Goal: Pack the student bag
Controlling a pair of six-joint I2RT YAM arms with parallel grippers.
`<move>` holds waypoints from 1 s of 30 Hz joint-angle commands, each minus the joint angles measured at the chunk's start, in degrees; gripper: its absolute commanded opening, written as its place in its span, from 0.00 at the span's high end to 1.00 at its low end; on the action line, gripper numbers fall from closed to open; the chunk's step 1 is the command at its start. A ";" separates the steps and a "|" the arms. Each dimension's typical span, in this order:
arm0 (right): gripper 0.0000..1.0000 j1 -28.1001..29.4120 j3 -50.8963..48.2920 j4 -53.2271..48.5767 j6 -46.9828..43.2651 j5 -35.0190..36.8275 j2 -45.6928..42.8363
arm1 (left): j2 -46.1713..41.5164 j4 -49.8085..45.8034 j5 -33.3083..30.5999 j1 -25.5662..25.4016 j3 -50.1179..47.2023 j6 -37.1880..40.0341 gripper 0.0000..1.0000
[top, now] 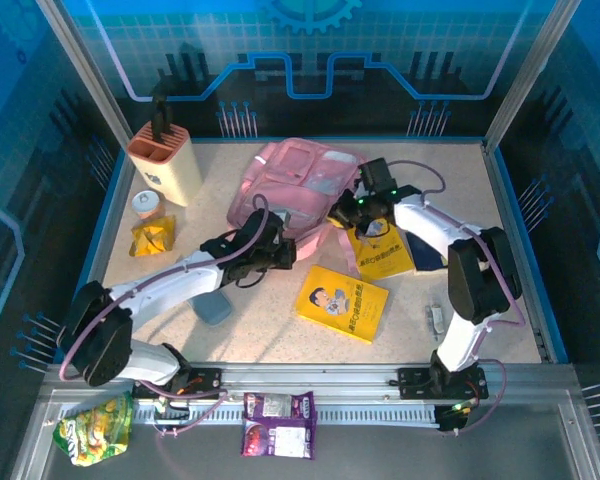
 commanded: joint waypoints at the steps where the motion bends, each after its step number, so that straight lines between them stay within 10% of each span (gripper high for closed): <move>1: 1.00 -6.18 5.01 -0.07 -6.79 -1.18 1.75 | -4.45 -9.74 -3.42 -0.08 -3.96 3.09 1.00; 11: 0.97 -6.87 12.44 -2.78 -9.73 -5.27 8.19 | -4.74 -5.34 0.41 0.54 -5.46 2.09 1.00; 22: 0.16 -8.58 0.84 -12.26 -15.73 -5.15 -3.63 | 3.93 -0.41 2.05 -1.09 2.40 -3.14 1.00; 30: 0.06 -4.73 -14.42 -2.72 -5.98 -10.23 -11.11 | 4.56 5.41 3.02 -2.40 1.66 -5.37 1.00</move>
